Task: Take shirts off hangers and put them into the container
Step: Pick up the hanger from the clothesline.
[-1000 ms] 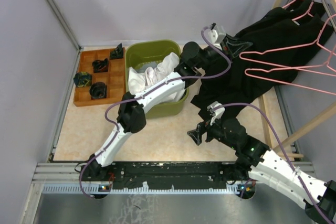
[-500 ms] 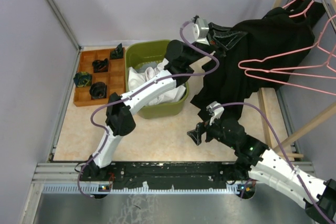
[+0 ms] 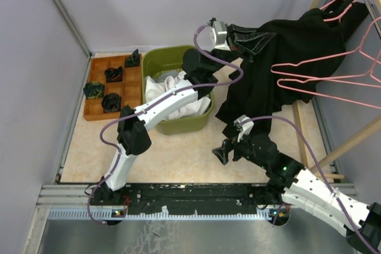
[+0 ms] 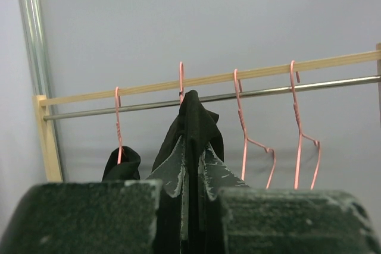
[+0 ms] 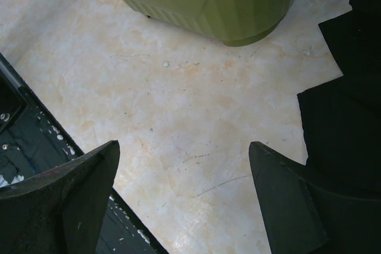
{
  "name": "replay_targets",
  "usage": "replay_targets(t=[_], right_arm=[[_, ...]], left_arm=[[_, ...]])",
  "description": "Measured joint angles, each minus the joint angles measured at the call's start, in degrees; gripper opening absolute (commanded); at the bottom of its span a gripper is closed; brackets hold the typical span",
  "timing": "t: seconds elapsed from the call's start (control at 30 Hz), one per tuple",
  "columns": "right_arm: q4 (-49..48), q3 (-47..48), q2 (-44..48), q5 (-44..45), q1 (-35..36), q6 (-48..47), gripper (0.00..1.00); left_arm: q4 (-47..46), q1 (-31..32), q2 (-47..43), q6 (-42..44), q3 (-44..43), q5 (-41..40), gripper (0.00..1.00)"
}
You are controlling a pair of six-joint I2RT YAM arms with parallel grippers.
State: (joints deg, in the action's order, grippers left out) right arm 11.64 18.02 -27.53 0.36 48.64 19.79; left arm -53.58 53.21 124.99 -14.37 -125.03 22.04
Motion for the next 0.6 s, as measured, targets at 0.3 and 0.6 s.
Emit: replay_targets(t=[0.3,0.6], right_arm=[[0.00,0.02,-0.02,0.02,0.00,-0.09,0.90],[-0.07,0.02,-0.02,0.02,0.00,-0.04,0.90]], left_arm=[[-0.02,0.00,1.60,-1.03,-7.32,0.07,0.00],[3.80,0.02,-8.98,3.26,15.28,-0.57,0.00]])
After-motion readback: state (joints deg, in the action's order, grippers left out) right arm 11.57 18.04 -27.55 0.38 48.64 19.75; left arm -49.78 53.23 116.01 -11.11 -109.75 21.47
